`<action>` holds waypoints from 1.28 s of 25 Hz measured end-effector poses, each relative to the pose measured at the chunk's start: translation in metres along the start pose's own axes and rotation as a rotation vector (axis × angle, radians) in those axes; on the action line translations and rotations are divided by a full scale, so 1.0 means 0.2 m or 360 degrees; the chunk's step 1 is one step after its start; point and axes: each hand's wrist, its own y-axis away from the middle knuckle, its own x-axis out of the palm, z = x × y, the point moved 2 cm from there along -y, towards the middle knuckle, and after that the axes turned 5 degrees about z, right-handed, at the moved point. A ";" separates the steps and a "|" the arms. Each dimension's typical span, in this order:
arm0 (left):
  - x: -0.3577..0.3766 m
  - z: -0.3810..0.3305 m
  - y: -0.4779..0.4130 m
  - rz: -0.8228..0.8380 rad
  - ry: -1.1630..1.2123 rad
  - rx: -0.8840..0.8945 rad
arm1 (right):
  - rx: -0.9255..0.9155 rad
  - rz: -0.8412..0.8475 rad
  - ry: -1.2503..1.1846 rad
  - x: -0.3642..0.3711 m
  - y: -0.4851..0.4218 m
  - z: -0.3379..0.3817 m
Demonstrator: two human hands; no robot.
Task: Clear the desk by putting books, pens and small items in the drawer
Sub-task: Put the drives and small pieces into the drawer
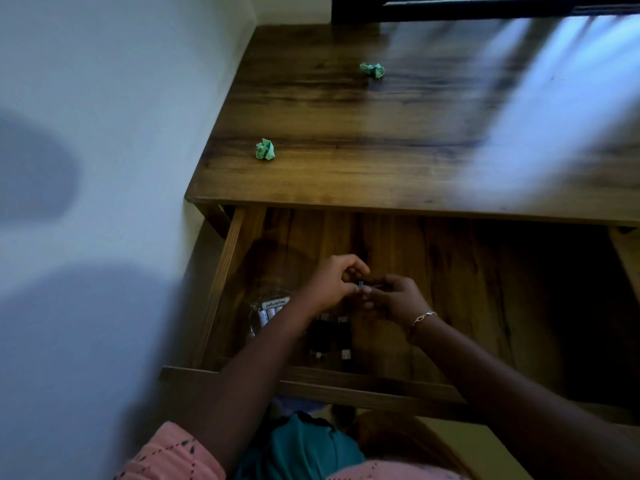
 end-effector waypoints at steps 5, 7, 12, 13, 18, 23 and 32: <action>0.06 0.03 -0.01 0.0089 0.0043 -0.0046 | 0.0022 -0.0017 0.0146 -0.02 0.00 -0.04; 0.08 0.04 0.00 0.0129 0.0022 -0.0055 | 0.0048 -0.0003 0.0159 -0.02 0.00 -0.08; 0.12 0.05 0.02 0.0215 -0.0573 -0.0128 | 0.0197 -0.0011 0.0588 -0.05 -0.03 -0.14; 0.12 0.06 0.03 0.0271 -0.0836 -0.0131 | 0.0233 0.0019 0.0711 -0.05 -0.03 -0.15; 0.18 0.08 0.06 0.0456 -0.1324 -0.0039 | 0.0083 0.0070 0.1375 0.02 -0.01 -0.15; 0.18 0.09 0.10 0.0471 -0.1261 0.0003 | 0.0091 0.0146 0.1782 0.05 -0.04 -0.18; 0.14 0.07 0.14 0.0280 -0.1263 0.0070 | 0.0059 -0.0171 0.1601 -0.04 0.00 -0.12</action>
